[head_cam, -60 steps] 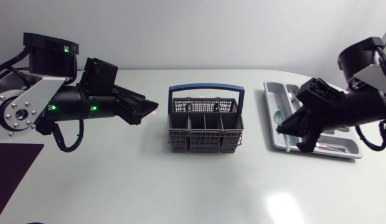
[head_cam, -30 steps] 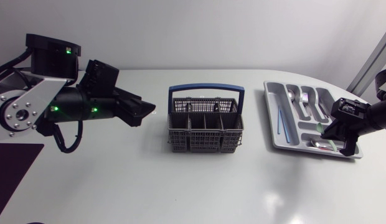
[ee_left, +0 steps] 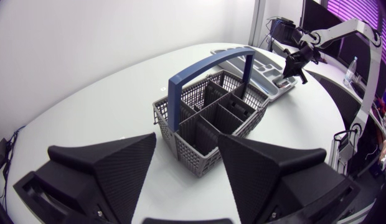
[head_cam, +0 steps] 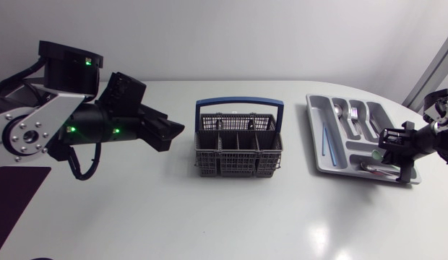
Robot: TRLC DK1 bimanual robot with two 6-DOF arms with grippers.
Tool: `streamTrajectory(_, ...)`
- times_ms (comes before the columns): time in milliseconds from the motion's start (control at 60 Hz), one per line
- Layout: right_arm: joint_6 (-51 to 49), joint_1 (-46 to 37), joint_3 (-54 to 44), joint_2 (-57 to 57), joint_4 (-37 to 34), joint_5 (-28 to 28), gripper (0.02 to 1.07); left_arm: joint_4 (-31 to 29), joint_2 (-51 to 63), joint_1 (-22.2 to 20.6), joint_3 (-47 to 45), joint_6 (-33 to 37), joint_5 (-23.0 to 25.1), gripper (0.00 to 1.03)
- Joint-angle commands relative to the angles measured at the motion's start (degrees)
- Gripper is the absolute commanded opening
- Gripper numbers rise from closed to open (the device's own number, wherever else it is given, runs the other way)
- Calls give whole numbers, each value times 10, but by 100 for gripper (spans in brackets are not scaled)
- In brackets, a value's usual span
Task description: Unload the cutlery basket into the drawer organizer.
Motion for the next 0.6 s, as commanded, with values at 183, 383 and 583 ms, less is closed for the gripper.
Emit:
streamTrajectory(183,-23,-6,-28,2,69,27,76,-2,37,-4,-7,9,-16,72)
streamTrajectory(383,35,0,-28,-94,35,14,91,1,64,1,-4,20,-18,72)
streamTrajectory(583,164,81,-62,-203,-26,-21,92,11,117,8,6,34,-29,71)
